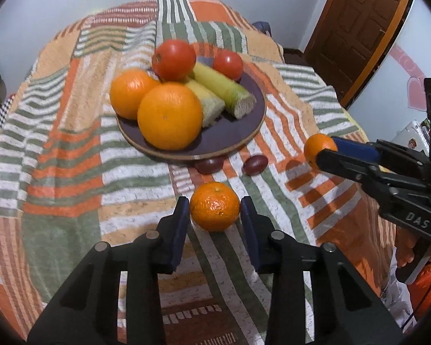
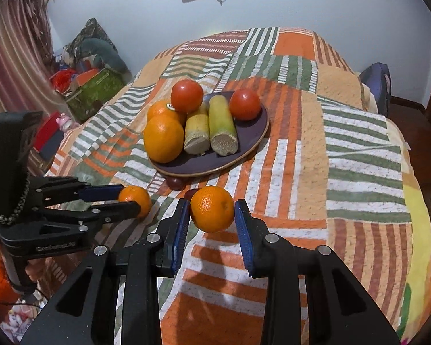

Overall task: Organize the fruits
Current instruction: 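Carry both mandarins over the plate and release them beside the tomatoes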

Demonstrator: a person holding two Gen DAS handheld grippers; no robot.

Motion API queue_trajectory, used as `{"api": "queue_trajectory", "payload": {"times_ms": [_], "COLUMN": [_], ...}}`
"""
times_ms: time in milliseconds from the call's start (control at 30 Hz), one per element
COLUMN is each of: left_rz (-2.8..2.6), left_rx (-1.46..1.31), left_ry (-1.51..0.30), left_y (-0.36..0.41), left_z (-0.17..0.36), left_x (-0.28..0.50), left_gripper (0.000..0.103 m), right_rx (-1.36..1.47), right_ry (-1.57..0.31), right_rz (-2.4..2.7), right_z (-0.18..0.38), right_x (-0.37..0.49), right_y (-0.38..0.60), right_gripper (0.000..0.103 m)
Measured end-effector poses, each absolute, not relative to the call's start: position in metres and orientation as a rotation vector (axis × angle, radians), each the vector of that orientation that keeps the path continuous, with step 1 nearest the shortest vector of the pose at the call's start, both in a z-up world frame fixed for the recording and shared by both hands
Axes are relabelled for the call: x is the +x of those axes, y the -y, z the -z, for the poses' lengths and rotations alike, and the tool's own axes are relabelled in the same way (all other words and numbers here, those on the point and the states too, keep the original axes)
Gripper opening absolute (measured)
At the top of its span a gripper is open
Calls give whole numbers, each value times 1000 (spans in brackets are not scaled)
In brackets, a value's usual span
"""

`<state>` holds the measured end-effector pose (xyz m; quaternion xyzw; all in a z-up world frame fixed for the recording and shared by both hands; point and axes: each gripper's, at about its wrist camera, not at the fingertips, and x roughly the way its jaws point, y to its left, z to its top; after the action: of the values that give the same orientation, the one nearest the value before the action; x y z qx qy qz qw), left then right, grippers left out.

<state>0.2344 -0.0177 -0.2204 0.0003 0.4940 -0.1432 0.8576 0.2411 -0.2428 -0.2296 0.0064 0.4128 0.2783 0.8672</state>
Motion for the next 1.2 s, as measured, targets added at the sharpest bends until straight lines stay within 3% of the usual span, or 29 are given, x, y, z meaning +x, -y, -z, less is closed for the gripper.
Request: {"api": "queue_trajectory", "payload": {"times_ms": [500, 1200], "left_rz": [289, 278], "left_rx": [-4, -9], "left_ry": [-890, -915], "left_y": [25, 45], "left_z": [165, 196], "left_x": [274, 341], "left_gripper": [37, 37], "right_rx": [4, -1], "right_ry": [-756, -808], "right_rz": [-550, -525], "right_z": [201, 233], "right_x": [279, 336], "right_y": [245, 224], "right_gripper": [30, 30]}}
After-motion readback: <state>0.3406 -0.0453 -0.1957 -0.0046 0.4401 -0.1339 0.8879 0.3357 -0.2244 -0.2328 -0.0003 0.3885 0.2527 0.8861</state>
